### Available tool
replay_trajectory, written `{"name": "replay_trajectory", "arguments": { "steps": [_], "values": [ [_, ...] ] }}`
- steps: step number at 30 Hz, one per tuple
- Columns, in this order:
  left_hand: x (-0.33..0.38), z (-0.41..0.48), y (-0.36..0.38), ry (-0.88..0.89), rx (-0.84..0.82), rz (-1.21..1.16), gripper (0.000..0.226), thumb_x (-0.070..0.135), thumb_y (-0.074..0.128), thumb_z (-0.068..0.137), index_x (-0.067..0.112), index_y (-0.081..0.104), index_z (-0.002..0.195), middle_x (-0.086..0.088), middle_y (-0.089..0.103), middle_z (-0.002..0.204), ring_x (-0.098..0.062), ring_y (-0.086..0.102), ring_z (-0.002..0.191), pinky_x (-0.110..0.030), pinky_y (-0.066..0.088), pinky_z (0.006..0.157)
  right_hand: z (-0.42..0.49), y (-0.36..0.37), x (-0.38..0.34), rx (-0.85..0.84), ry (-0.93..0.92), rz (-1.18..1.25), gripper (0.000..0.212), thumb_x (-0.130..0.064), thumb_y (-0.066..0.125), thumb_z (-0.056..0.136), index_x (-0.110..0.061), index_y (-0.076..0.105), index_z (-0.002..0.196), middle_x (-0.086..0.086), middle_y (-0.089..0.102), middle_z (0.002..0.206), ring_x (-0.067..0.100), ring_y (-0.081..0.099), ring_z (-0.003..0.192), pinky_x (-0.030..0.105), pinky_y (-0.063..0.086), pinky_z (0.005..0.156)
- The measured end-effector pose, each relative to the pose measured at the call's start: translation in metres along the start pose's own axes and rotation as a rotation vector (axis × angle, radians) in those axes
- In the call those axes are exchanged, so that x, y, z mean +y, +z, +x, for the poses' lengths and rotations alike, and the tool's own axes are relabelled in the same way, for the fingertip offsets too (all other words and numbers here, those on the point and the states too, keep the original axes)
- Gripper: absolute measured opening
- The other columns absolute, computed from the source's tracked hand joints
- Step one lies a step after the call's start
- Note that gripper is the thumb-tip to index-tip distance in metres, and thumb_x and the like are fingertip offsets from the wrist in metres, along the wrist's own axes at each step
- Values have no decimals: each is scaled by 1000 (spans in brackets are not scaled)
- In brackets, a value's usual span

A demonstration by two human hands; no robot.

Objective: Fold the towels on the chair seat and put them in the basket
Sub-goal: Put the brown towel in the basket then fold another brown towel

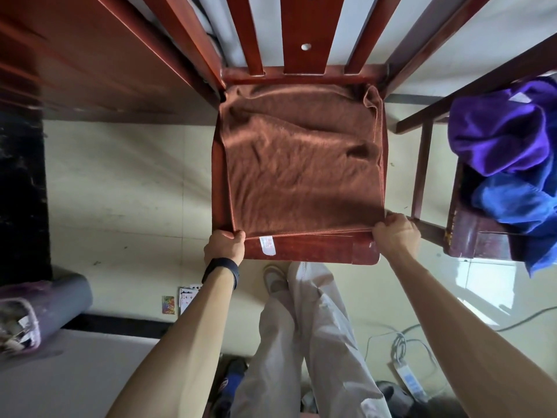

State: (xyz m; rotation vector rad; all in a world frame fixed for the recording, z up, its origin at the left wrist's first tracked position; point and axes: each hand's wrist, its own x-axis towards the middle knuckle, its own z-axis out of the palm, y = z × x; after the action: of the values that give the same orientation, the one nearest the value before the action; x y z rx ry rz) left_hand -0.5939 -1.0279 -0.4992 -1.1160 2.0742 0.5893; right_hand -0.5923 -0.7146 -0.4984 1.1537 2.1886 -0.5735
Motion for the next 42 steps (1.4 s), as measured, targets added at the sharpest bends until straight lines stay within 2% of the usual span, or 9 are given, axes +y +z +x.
{"name": "replay_trajectory", "arguments": {
  "steps": [11,15,22,25,28,30,33,37,42],
  "values": [
    [-24,38,14,-52,-70,-60,41,53,59,67,17,69,81,-8,74,81,-31,72,79,-44,61,75,-8,1,10,15,-49,17,21,-22,53,89,-9,64,102,18,66,108,38,58,106,40,44,91],
    [6,-1,-10,-62,-102,-156,20,34,63,84,15,64,78,-9,71,77,-29,72,78,-42,62,73,-13,0,14,3,-13,117,20,-23,53,93,-11,60,107,18,67,108,38,58,108,40,43,91],
    [-1,-28,-48,-91,-253,-530,10,23,62,95,17,56,89,0,72,91,-16,66,76,-28,47,68,-37,-22,15,-67,171,599,26,-22,53,74,-10,61,96,7,72,74,34,72,72,52,60,78],
    [-1,-58,-88,-33,-236,-644,16,19,67,91,20,52,86,-4,73,88,-14,63,69,-29,46,69,-72,-59,-1,-74,131,706,16,-5,50,77,-6,60,89,5,64,57,32,67,60,35,61,65],
    [4,-100,-137,38,-261,-750,18,12,69,89,23,55,86,-2,71,79,-8,60,55,-26,43,64,-120,-107,-21,-47,116,907,26,11,49,87,-8,57,104,7,55,68,14,56,51,17,51,48],
    [8,-131,-173,108,-290,-784,17,10,69,88,24,60,84,-3,72,81,-9,59,54,-26,42,64,-149,-142,-29,-81,67,1013,24,10,48,91,-6,62,100,15,58,77,9,58,50,20,55,57],
    [13,-181,-233,216,-289,-857,12,11,69,87,22,69,93,-6,72,88,-8,56,53,-23,45,61,-201,-202,-39,-115,-15,1101,24,3,51,93,-7,72,99,15,68,91,14,67,72,49,57,90],
    [13,-225,-294,282,-254,-883,13,11,70,87,21,74,92,-2,74,85,-9,53,55,-17,46,49,-263,-251,-40,-60,-241,967,24,-8,61,86,-19,79,97,7,77,90,17,71,83,58,57,86],
    [16,-250,-328,407,-207,-615,11,19,66,89,23,76,92,0,72,86,-10,48,61,-23,40,60,-296,-273,-36,75,-579,387,34,-12,73,76,-24,75,108,-8,76,96,12,69,93,31,53,94]
  ]
}}
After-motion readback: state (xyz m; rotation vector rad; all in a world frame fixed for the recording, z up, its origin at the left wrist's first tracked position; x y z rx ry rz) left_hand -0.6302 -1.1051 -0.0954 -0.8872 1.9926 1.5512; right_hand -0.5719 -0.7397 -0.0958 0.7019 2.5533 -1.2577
